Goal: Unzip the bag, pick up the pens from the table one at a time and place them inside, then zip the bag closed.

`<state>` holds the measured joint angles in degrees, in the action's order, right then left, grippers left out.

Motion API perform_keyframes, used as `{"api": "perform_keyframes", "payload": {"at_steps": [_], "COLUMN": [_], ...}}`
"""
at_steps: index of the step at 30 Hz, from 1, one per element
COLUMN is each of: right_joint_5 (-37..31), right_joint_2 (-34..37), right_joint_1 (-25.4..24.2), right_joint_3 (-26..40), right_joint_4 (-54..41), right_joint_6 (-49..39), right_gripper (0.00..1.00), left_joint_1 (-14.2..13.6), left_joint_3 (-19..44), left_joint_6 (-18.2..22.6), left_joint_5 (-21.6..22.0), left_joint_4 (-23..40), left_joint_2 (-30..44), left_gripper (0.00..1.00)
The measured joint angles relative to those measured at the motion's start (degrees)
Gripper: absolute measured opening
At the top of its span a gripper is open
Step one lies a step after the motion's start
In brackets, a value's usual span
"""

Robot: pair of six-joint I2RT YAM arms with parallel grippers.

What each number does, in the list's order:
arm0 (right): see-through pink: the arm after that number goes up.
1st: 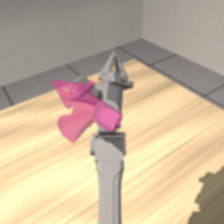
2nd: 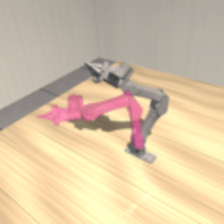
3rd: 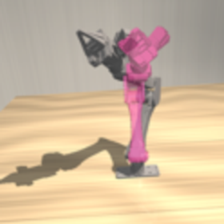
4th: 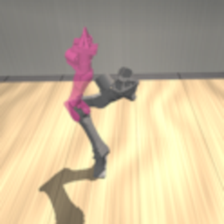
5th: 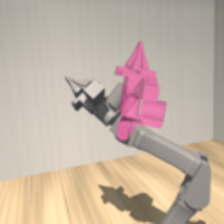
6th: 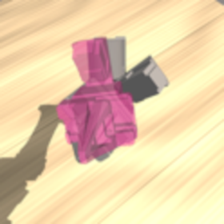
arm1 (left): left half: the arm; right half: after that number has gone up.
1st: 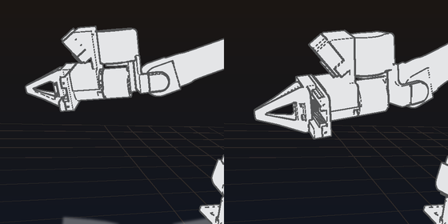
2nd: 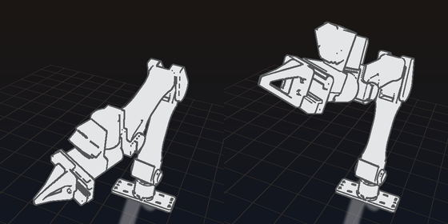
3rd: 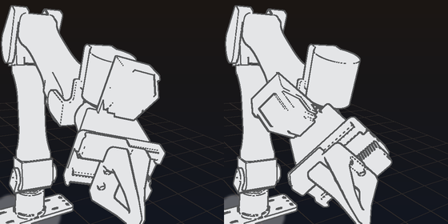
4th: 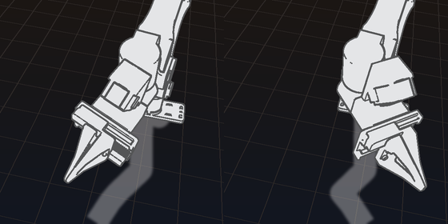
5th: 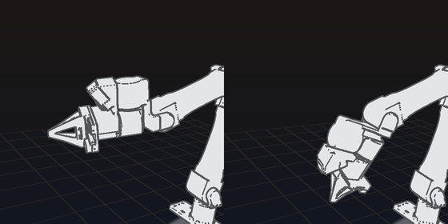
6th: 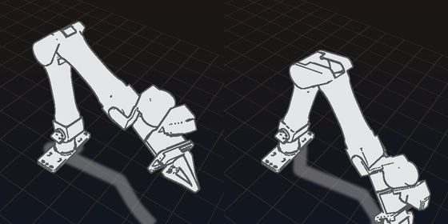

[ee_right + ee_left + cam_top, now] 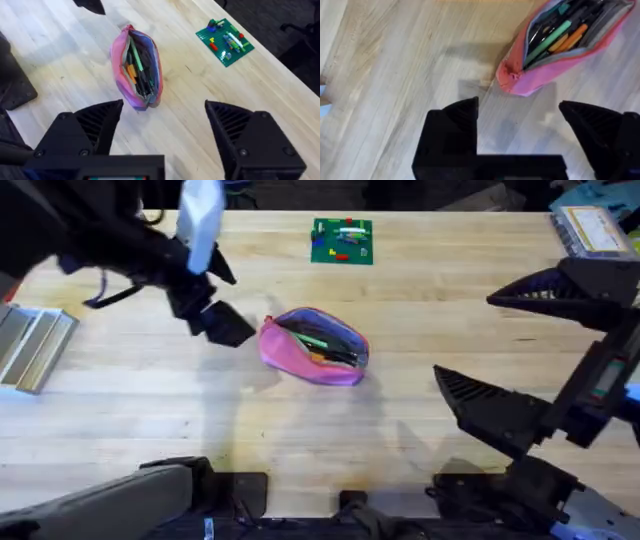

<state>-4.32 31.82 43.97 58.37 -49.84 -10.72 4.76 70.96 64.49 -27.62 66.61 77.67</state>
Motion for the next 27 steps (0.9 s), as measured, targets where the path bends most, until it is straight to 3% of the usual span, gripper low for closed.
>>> {"api": "perform_keyframes", "payload": {"at_steps": [9, 16, 22, 27], "right_joint_5": [0.0, 0.0, 0.0, 0.0], "right_joint_2": [0.0, 0.0, 0.0, 0.0], "right_joint_1": [0.0, 0.0, 0.0, 0.0], "right_joint_3": [0.0, 0.0, 0.0, 0.0], "right_joint_4": [0.0, 0.0, 0.0, 0.0], "right_joint_6": [0.0, 0.0, 0.0, 0.0], "right_gripper": [0.997, 0.998, 0.998, 0.998], "left_joint_1": [10.6, 17.3, 21.2, 22.3], "left_joint_3": [0.0, 0.0, 0.0, 0.0], "left_joint_6": [17.4, 25.8, 31.7, 36.5], "left_joint_5": [-7.1, -10.4, -13.9, -17.5], "left_joint_4": [6.5, 7.8, 7.7, 7.7], "left_joint_2": [1.0, 7.1, 13.5, 18.6], "left_gripper": [0.994, 0.994, 0.994, 0.994]}}
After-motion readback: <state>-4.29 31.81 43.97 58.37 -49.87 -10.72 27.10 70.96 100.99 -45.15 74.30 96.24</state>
